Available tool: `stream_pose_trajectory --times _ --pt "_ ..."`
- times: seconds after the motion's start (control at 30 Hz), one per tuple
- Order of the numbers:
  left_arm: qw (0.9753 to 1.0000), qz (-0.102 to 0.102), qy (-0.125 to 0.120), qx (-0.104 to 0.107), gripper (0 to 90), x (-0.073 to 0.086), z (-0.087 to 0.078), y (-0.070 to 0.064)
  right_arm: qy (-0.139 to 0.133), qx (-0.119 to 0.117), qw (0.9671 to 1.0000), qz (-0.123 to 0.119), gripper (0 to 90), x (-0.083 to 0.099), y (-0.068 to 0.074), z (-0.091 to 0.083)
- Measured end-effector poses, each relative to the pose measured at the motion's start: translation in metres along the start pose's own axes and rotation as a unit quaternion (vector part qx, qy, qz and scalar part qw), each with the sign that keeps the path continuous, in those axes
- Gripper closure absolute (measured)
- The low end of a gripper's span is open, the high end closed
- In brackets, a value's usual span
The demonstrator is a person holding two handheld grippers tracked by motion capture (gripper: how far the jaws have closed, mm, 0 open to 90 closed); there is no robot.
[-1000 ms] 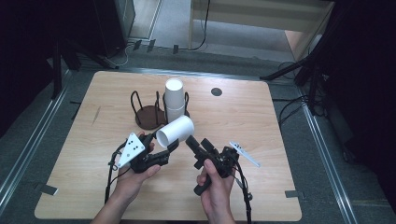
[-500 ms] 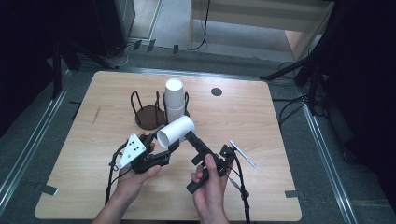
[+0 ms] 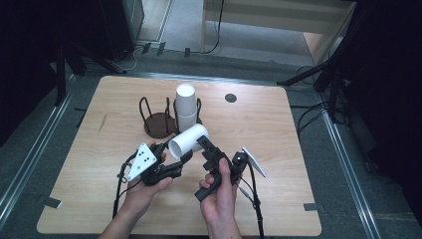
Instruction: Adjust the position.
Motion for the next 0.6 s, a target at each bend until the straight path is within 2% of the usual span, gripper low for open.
stream_pose_trajectory --times 0.17,0.6 --pt "1.0000 0.000 0.000 0.002 35.3 0.000 0.001 -0.002 0.003 0.002 0.9997 0.023 8.4 -0.001 -0.002 0.004" --pt "0.9999 0.006 -0.001 0.008 35.3 -0.001 0.002 -0.007 0.006 0.009 0.9985 0.054 7.1 -0.002 -0.009 0.014"
Point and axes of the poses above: each handheld gripper's, and its own axes: z roughly forward along the jaws, x roughly out of its underside, y roughly to its left, the point moved 9 cm from there along z, roughly forward along the jaws, and after that the axes turned 9 degrees about z, right-handed, at the moved point
